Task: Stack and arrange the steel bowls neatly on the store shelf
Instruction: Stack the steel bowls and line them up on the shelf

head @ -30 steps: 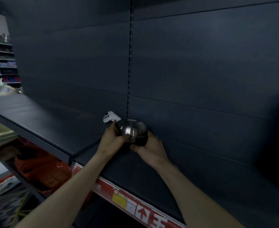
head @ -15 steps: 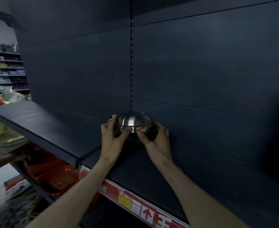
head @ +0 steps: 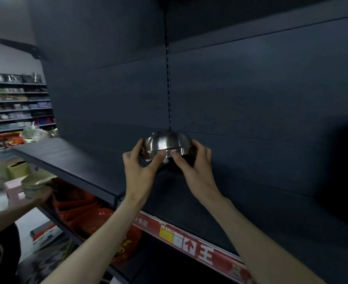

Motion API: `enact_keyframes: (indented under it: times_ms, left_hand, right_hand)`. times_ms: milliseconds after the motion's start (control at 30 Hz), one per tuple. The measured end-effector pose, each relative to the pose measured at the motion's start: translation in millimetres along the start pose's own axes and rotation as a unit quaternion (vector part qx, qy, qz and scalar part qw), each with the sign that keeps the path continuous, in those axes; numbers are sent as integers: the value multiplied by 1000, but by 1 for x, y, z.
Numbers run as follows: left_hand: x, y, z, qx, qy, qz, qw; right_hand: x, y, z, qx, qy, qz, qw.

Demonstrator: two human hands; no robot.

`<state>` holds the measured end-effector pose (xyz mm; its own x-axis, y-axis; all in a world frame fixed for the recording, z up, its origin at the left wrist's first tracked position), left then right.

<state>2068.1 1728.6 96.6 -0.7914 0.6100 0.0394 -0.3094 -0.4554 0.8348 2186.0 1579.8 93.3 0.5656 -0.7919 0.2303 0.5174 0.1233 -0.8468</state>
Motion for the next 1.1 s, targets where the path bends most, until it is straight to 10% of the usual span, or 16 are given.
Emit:
enact_keyframes:
  times_ms: [1100]
  left_hand:
    - [-194, 240, -167, -131, -247, -161, 946]
  right_hand:
    - [278, -175, -242, 31, 166, -162, 972]
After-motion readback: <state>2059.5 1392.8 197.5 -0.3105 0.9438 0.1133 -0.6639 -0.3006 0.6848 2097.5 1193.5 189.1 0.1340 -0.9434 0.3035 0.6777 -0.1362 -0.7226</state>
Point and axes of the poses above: each hand's wrist, its own z-axis towards the middle knuckle, its own x-axis out of the back of the hand, y = z × x, the point moved 7 cm from there along z, towards the middle knuckle, and after that the axes turned 8 degrees about -y, right-handed, at the moved point
